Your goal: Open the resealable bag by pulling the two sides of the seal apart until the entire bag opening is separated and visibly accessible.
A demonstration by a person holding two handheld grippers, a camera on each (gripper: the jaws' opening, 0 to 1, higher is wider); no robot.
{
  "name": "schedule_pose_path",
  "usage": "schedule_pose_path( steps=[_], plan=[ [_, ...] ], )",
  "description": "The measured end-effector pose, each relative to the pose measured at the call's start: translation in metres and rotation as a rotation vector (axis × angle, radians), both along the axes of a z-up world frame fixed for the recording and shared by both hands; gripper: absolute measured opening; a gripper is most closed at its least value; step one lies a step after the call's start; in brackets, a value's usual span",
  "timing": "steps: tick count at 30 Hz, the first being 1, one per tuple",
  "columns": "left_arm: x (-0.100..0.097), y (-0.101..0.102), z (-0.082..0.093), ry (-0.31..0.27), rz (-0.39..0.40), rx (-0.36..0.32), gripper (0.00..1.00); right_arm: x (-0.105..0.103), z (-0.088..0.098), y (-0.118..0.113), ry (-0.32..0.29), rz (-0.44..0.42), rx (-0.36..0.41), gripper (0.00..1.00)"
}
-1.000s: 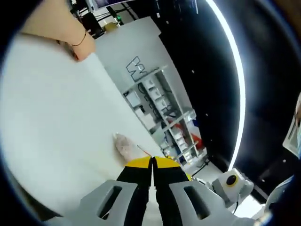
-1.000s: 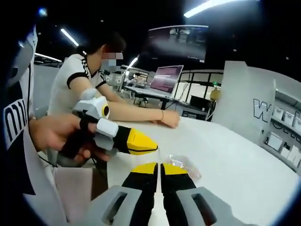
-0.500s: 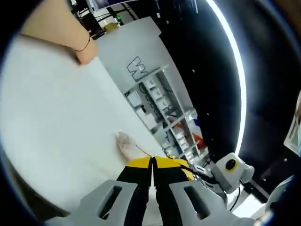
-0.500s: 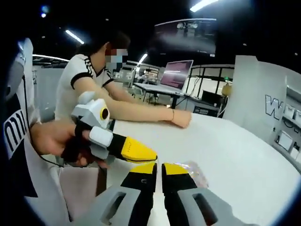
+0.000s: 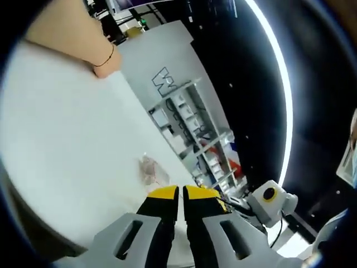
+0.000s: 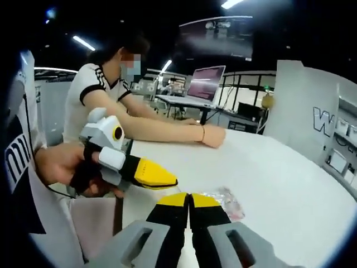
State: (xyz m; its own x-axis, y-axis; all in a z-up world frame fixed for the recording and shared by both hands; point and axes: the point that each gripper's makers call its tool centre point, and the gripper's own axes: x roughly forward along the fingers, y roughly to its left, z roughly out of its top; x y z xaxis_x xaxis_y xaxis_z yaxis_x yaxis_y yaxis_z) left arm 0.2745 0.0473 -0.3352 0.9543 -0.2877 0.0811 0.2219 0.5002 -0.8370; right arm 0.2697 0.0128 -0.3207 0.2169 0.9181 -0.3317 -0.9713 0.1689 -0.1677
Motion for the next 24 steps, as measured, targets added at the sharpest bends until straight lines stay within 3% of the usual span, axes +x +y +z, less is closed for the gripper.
schedule_pose_path(
  steps=[4, 9, 13, 19, 24],
  plan=[
    [0.000, 0.000, 0.000, -0.002, 0.000, -0.002, 0.05, 0.000, 0.004, 0.001, -0.013, 0.009, 0.020, 0.00],
    [-0.001, 0.001, -0.001, -0.001, 0.002, 0.000, 0.05, -0.011, -0.014, 0.010, -0.029, 0.091, -0.097, 0.05],
    [-0.002, 0.001, -0.001, -0.002, 0.003, 0.002, 0.05, -0.011, -0.025, 0.014, -0.036, 0.094, -0.146, 0.00],
    [-0.002, 0.000, 0.000, 0.001, -0.011, -0.014, 0.09, 0.004, -0.008, 0.014, -0.035, 0.011, -0.057, 0.00],
    [0.002, 0.001, 0.003, 0.001, -0.018, -0.019, 0.11, 0.003, -0.004, 0.012, -0.038, 0.008, -0.033, 0.00]
  ],
)
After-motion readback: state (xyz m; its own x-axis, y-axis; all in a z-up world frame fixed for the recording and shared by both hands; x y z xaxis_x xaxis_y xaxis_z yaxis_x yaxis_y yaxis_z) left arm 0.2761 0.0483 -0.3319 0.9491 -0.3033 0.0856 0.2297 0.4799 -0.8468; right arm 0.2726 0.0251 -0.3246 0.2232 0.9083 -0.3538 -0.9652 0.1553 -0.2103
